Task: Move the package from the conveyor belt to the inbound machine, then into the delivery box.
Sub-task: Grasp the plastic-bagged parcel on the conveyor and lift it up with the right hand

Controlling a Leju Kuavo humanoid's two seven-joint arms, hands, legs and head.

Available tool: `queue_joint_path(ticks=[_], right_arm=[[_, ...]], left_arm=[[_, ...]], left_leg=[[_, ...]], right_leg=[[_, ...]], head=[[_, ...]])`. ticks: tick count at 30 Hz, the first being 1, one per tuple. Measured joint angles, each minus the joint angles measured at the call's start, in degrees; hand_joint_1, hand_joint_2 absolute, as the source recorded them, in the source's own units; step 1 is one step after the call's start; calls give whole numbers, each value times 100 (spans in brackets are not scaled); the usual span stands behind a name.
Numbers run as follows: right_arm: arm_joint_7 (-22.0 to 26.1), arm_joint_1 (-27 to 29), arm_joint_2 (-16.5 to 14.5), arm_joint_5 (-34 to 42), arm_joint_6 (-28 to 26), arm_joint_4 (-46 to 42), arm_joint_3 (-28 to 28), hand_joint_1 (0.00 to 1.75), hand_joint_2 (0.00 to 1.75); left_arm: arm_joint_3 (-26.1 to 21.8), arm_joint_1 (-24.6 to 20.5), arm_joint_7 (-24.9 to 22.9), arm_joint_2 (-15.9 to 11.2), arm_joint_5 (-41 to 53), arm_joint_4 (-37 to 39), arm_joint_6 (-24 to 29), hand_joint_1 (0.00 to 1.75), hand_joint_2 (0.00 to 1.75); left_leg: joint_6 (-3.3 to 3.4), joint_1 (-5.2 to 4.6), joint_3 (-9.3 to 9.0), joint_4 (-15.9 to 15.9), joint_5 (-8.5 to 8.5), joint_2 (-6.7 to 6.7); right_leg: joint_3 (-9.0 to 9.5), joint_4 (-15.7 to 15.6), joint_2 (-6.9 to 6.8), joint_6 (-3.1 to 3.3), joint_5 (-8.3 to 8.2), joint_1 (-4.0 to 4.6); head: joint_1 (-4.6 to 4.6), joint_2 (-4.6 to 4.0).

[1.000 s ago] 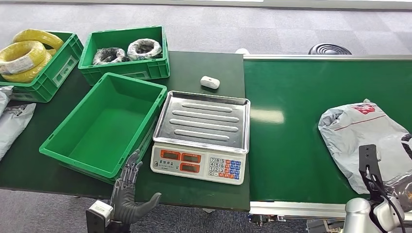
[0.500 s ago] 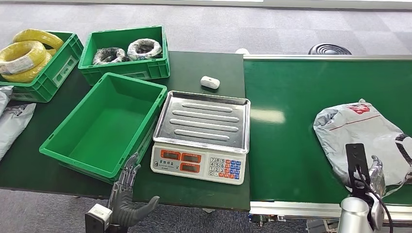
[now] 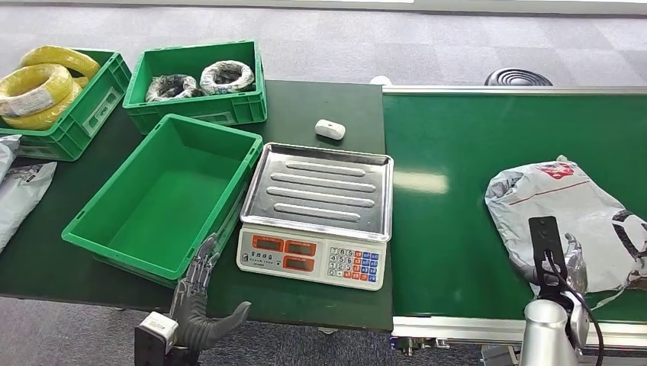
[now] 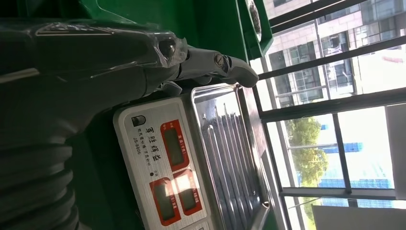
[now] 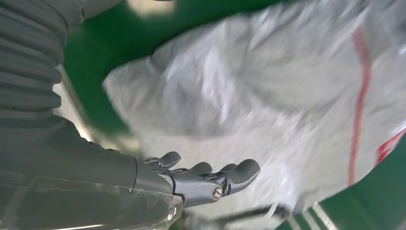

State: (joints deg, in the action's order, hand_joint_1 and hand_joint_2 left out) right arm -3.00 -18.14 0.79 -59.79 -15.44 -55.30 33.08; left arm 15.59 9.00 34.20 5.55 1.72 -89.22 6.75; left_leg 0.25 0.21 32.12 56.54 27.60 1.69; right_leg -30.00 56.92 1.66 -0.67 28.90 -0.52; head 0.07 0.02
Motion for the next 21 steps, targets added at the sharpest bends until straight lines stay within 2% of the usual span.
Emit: queue_joint_path(ticks=[3, 6, 13, 21], right_arm=[[-888, 75, -10, -1305, -967, -192, -70, 0, 175], [-1332, 160, -26, -2202, -1286, -504, -46, 0, 175], [-1391, 103, 19, -2402, -604, -552, 137, 0, 175], [-867, -116, 119, -1721, 44, -149, 242, 0, 175]], left_arm=[[-94, 54, -92, 100, 125, -135, -133, 0, 175], [-145, 102, -125, 173, 187, -238, -194, 0, 175], [-204, 110, -126, 219, 223, -280, -213, 0, 175], [-324, 63, -157, 256, 261, -280, -354, 0, 175]], left_leg=[[0, 0, 1, 0, 0, 1], [0, 0, 1, 0, 1, -2], [0, 0, -1, 0, 0, -2], [0, 0, 0, 0, 0, -1]], right_leg=[[0, 0, 0, 0, 0, -1], [-2, 0, 3, 0, 0, 0], [1, 0, 2, 1, -1, 0], [0, 0, 2, 1, -1, 0]], head=[[0, 0], [-1, 0], [-1, 0], [-1, 0]])
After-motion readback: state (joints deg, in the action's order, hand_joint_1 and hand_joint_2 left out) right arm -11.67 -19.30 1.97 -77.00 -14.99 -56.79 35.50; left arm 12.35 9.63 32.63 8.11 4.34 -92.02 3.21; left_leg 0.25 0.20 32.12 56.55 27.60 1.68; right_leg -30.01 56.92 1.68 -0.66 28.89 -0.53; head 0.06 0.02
